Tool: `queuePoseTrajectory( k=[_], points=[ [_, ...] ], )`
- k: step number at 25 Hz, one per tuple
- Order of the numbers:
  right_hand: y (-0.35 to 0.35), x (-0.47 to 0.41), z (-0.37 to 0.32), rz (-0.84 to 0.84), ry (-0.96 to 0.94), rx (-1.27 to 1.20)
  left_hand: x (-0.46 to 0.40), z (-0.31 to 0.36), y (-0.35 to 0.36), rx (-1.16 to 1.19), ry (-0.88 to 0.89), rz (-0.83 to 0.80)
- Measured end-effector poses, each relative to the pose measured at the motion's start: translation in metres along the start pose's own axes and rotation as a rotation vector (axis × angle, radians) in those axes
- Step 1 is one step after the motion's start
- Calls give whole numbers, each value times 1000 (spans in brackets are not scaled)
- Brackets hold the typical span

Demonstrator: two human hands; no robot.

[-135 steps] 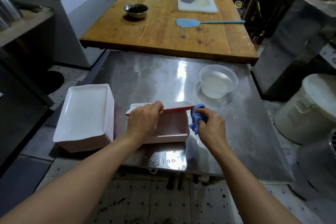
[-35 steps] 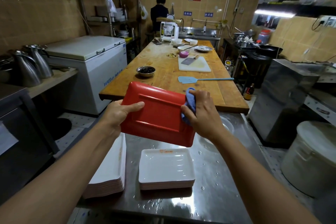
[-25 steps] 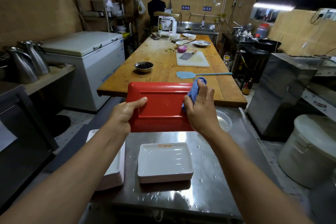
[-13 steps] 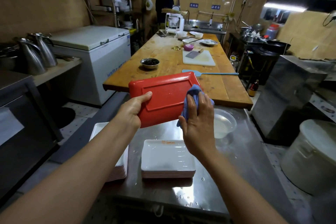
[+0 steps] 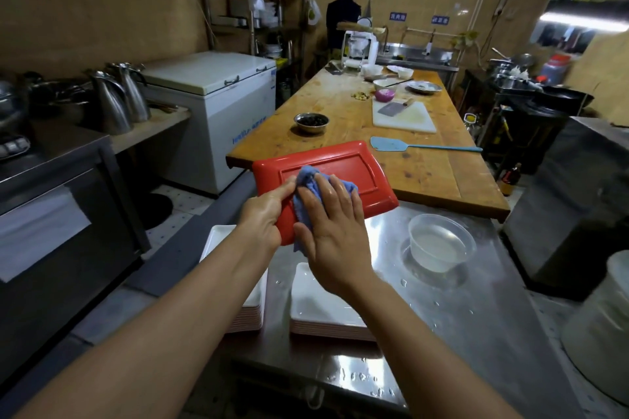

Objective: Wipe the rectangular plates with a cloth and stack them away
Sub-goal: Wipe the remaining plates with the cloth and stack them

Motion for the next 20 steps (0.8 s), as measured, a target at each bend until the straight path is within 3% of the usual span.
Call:
queuePoseTrajectory(
  k=[6, 16, 20],
  points=[
    [2, -28, 29, -108, 127, -60, 2, 1, -32, 27, 36, 53],
    [33, -22, 44, -88, 415, -787, 14, 9, -99, 3, 50, 177],
    [47, -27, 38, -119, 479, -862, 19, 13, -122, -3, 64, 193]
  ],
)
Point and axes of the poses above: each hand's wrist, its own x-axis away from the middle knuckle, its own y-axis out of the palm, z = x × y, the point moved 5 cm from there along -x, towards the middle knuckle, and after that the axes turned 11 degrees about -z, right-handed, at the moved point
